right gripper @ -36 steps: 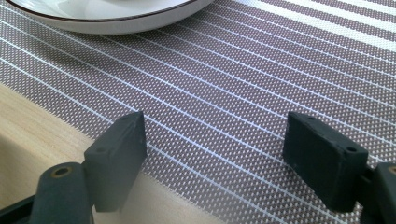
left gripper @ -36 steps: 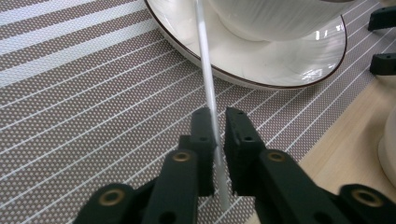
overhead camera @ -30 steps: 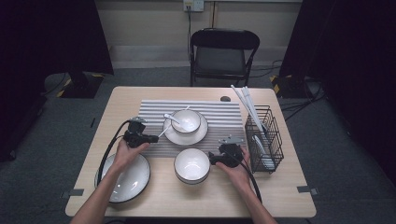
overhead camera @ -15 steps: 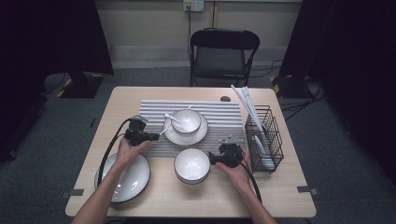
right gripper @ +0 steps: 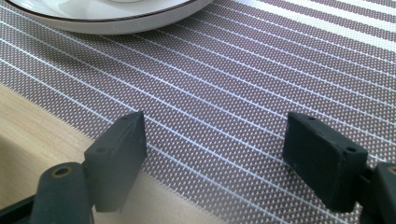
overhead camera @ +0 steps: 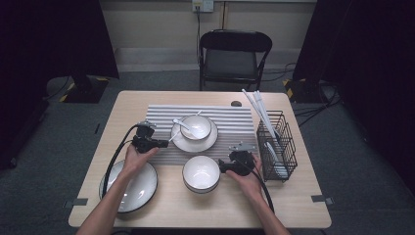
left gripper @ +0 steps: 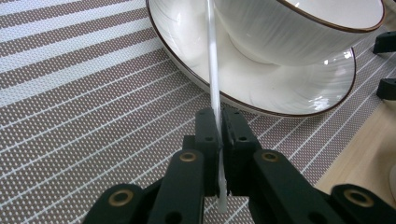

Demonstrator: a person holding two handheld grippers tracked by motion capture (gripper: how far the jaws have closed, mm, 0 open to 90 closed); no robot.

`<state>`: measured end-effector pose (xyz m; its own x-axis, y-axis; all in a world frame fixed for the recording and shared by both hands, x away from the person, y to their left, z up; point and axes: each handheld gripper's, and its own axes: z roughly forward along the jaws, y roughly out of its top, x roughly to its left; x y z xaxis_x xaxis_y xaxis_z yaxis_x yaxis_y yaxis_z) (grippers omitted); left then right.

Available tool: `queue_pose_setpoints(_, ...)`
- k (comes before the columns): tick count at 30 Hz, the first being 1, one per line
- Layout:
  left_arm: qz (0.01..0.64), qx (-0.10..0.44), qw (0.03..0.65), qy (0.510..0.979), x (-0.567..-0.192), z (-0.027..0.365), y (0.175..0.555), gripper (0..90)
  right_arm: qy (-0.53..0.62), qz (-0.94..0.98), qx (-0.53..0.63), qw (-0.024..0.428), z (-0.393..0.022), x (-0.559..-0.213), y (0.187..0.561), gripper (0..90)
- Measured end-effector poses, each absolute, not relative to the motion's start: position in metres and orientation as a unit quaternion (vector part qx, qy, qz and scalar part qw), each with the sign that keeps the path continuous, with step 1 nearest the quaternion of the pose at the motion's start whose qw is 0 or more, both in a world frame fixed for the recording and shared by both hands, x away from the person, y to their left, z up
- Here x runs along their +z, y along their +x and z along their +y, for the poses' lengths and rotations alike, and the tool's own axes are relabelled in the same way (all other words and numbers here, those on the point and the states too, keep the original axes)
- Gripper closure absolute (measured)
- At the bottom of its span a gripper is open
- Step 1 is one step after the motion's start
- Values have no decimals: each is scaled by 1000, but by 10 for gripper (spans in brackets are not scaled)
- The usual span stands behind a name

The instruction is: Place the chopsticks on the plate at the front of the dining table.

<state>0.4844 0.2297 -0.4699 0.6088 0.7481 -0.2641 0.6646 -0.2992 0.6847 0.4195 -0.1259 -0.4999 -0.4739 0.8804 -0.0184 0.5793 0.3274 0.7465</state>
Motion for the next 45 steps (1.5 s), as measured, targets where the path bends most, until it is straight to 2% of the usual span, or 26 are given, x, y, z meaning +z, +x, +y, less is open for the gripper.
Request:
queue_pose_setpoints(2, 438, 46, 402, 803, -471, 230, 484, 809, 465, 785, 347, 217, -126, -500, 419, 207)
queue_pose_setpoints(4, 441, 54, 402, 801, -471, 230, 483, 811, 465, 785, 347, 217, -126, -500, 420, 206)
queue_pose_setpoints(11, 440, 56, 424, 790, -465, 239, 479, 700, 465, 785, 347, 215, -126, -500, 420, 204)
queue_pose_setpoints(18, 434, 67, 425, 791, -457, 243, 473, 529, 465, 785, 347, 215, -126, -500, 420, 204)
queue_pose_setpoints(24, 432, 72, 427, 791, -450, 246, 467, 424, 466, 785, 347, 215, -126, -500, 420, 196)
queue_pose_setpoints(30, 425, 81, 443, 785, -446, 249, 452, 384, 468, 784, 346, 215, -126, -500, 420, 196)
queue_pose_setpoints(34, 410, 94, 421, 804, -443, 249, 443, 362, 471, 782, 346, 215, -126, -500, 420, 196)
queue_pose_setpoints(37, 411, 85, 431, 798, -442, 251, 437, 338, 477, 780, 345, 211, -126, -499, 420, 206)
queue_pose_setpoints(41, 409, 85, 425, 803, -447, 253, 427, 320, 482, 780, 347, 197, -127, -495, 421, 266)
queue_pose_setpoints(45, 402, 85, 431, 803, -446, 255, 419, 305, 481, 778, 356, 192, -128, -491, 421, 277)
